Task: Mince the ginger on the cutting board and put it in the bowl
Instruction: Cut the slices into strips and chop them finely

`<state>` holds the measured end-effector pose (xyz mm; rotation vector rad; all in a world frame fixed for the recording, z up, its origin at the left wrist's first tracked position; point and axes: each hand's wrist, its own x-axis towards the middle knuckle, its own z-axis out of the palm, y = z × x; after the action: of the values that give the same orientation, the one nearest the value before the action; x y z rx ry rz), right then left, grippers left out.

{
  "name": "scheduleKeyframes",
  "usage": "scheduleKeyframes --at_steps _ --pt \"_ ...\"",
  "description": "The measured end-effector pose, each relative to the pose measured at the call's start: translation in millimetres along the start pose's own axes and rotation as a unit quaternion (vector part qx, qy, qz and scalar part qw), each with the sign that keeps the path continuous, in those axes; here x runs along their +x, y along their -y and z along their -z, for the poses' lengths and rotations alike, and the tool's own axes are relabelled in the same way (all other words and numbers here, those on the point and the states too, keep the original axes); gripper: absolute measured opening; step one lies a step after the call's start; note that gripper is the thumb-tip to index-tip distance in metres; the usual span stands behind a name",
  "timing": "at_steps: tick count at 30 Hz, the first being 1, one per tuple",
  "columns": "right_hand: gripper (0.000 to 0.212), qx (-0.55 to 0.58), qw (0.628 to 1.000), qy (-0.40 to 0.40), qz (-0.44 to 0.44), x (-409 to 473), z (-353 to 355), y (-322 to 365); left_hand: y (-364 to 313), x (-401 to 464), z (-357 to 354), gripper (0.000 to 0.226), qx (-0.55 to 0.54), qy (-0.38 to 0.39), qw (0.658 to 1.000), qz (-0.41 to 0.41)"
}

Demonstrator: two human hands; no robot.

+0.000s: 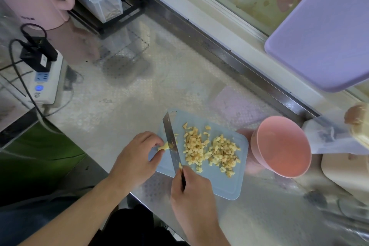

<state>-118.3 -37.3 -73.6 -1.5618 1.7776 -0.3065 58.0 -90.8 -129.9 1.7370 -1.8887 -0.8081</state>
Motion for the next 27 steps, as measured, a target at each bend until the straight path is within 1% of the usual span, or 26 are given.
scheduleKeyframes --at_steps 6,9,12,15,20,23,27 --pt "0.037 -0.028 0.999 0.023 -0.015 0 -6 -1 0 2 -3 0.012 -0.001 -0.010 1.000 -0.023" --pt "0.036 -0.042 0.999 0.024 -0.024 4 -8 -1 2 2 -3 0.013 -0.004 -0.009 1.000 -0.017" --pt "0.037 -0.019 0.999 0.018 -0.021 10 -12 -2 0 2 -3 0.013 -0.005 -0.003 1.000 -0.012" --pt "0.037 0.006 1.000 -0.011 -0.008 10 -11 -4 -2 4 -1 0.012 -0.020 0.006 1.000 0.019" --pt "0.038 -0.009 1.000 -0.018 0.005 1 -6 -6 -2 3 2 0.013 -0.035 0.013 0.998 0.051" --pt "0.038 -0.005 1.000 -0.026 0.012 -2 -4 -4 -1 1 3 0.015 -0.030 0.015 0.998 0.046" --pt "0.039 -0.009 1.000 0.000 0.000 -2 -4 -1 2 2 2 0.011 -0.006 0.012 0.999 0.034"
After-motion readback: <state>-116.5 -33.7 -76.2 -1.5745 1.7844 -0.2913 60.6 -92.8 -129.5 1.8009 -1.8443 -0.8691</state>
